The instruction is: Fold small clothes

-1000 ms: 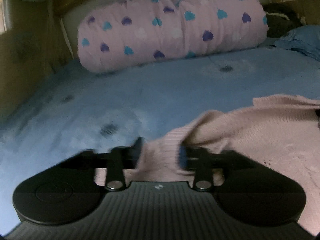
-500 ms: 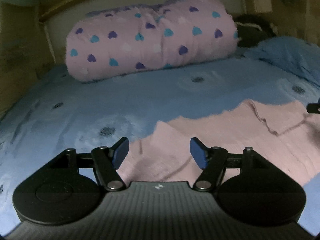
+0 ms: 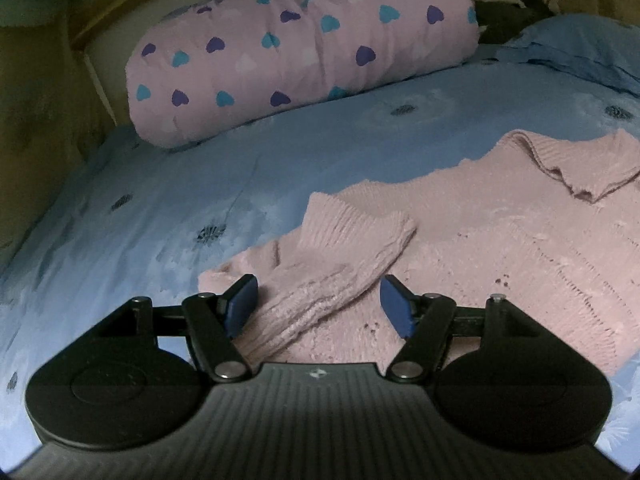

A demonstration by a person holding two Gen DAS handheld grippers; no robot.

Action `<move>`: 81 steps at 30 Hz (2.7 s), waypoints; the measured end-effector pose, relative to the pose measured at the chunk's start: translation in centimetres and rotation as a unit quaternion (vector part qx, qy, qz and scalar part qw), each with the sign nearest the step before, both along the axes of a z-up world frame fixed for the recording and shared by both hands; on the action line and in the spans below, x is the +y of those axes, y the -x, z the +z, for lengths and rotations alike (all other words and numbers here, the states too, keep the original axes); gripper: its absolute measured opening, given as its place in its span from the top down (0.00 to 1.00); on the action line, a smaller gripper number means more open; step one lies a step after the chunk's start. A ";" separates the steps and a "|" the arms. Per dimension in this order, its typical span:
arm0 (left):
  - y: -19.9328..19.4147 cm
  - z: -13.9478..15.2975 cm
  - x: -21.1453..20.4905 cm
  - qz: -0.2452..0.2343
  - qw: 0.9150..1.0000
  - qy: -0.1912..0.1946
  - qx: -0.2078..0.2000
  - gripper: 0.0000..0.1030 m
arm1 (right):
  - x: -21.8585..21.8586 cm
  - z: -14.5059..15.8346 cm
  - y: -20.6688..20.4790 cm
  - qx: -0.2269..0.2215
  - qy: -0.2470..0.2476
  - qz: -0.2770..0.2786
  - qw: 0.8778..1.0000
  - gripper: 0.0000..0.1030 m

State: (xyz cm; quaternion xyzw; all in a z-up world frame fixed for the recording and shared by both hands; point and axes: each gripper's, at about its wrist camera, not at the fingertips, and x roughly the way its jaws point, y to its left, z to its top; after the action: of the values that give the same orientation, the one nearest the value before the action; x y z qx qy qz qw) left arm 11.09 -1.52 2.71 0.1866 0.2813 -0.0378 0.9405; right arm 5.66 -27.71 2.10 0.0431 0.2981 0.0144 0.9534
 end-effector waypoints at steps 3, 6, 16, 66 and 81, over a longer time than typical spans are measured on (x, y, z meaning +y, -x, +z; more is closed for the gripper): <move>-0.4 -0.5 -0.2 -0.008 1.000 -0.001 -0.003 0.29 | 0.2 -0.1 -0.3 0.009 0.005 -0.005 1.000 0.48; -0.9 -1.1 -0.5 -0.015 1.000 -0.016 -0.003 0.30 | 0.5 0.1 -0.3 0.008 0.016 -0.003 1.000 0.48; -2.8 -0.6 0.2 0.016 1.000 0.011 0.016 0.62 | 1.4 -0.1 0.1 -0.001 0.041 0.016 0.999 0.48; -0.2 1.7 10.8 0.067 0.979 0.168 0.096 0.29 | 6.9 -4.6 1.3 -0.078 0.342 0.150 0.925 0.36; 0.0 1.6 10.9 0.084 0.978 0.169 0.093 0.21 | 2.7 -1.9 -4.3 -0.010 0.148 0.092 0.985 0.90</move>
State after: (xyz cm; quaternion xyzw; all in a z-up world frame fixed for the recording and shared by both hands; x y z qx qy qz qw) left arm 11.07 9.34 4.26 -0.0032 0.3716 -0.0226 0.9281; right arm 9.98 -25.01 0.18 -0.1266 0.2905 0.0576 0.9467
